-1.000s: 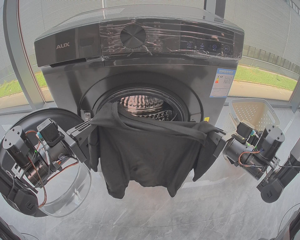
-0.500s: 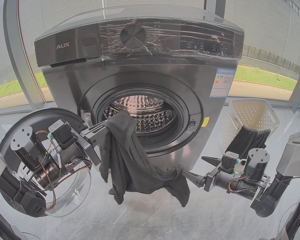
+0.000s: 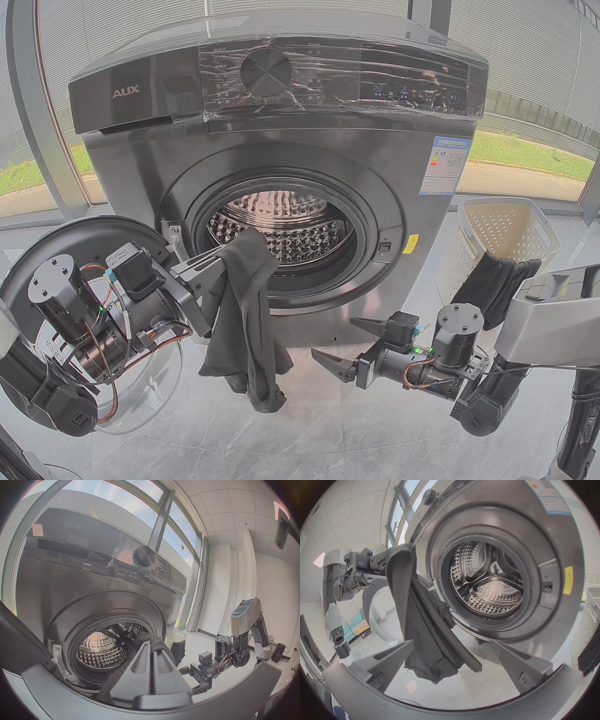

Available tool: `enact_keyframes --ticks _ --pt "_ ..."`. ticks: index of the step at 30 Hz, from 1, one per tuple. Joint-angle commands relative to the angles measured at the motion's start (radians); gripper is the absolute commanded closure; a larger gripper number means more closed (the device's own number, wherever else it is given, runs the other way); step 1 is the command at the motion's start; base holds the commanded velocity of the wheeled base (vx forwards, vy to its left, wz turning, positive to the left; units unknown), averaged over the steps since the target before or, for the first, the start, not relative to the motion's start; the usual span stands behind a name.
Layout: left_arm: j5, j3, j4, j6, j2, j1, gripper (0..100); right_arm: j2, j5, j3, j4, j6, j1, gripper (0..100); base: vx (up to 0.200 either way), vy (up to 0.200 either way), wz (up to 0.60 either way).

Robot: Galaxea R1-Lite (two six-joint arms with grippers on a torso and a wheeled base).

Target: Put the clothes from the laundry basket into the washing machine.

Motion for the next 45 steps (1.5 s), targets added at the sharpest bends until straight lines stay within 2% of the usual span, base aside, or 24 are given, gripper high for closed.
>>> enact_keyframes --ticks 1,12,18,32,45 --pt "0.0 0.0 -0.006 0.0 0.008 -0.001 100 0.086 0.004 -0.059 0.001 -0.011 0.044 0 0.0 0.0 0.0" --pt "0.0 0.0 -0.006 0.001 0.009 -0.009 100 0.18 0.004 -0.219 0.006 -0.013 0.084 0 0.0 0.0 0.0" --pt "0.0 0.0 -0.006 0.001 0.009 -0.01 100 0.186 0.004 -0.228 0.013 -0.013 0.119 0 0.0 0.0 0.0" --pt "0.003 -0.002 -0.006 0.004 0.014 -0.016 100 0.273 0.001 -0.39 0.033 -0.011 0.179 0 0.0 0.0 0.0" --pt "0.003 -0.008 -0.007 -0.002 -0.001 -0.047 100 0.344 -0.007 -0.532 0.072 -0.011 0.17 0 0.0 0.0 0.0"
